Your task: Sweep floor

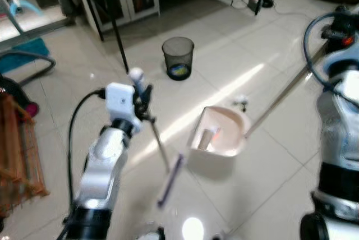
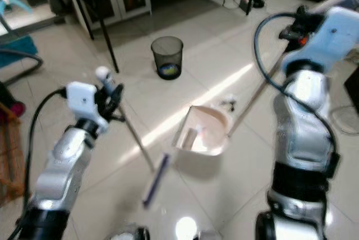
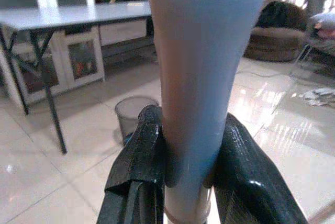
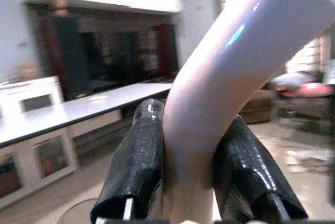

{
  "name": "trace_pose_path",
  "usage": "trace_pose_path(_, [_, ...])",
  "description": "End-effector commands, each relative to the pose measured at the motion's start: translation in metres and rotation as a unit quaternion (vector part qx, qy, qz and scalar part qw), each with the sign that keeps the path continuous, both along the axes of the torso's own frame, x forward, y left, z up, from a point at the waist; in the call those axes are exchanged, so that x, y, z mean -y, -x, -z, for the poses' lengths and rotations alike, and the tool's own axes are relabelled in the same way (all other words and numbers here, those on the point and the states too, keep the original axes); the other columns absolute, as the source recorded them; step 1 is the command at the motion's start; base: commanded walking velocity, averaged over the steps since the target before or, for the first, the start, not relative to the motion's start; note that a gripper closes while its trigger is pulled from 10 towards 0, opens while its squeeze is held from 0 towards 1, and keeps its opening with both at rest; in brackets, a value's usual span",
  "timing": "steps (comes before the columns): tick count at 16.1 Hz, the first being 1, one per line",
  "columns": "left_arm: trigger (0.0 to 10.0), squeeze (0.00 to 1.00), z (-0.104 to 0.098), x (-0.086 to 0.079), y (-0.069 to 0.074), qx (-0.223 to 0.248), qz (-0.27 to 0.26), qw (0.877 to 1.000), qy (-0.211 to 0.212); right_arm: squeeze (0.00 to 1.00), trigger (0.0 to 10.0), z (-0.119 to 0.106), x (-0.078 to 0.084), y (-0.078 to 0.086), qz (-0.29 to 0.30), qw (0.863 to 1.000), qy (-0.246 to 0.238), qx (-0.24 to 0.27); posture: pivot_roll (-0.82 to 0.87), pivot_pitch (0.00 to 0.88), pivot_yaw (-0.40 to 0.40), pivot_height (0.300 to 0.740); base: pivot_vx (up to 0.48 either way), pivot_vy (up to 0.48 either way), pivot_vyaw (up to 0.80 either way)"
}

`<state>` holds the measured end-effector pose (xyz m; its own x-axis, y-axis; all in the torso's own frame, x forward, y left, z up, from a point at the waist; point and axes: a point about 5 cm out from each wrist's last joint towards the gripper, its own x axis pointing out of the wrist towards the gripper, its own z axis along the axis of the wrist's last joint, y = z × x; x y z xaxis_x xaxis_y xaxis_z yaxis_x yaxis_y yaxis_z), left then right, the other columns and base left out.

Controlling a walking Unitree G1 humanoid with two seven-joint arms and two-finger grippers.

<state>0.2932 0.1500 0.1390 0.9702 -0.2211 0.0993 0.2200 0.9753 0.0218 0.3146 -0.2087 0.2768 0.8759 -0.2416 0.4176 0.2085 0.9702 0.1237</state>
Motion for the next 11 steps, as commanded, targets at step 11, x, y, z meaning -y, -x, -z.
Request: trace_pose_path(11, [10.0,0.0,0.002,-0.017,0.006,-0.006,-0.025,1.0,-0.018,0.0,10.0,-0.019,-0.01,-0.008,-0.02,0.998,-0.045,0.044,-0.04,0.053,0.044,0.74,0.383,0.0,0.0])
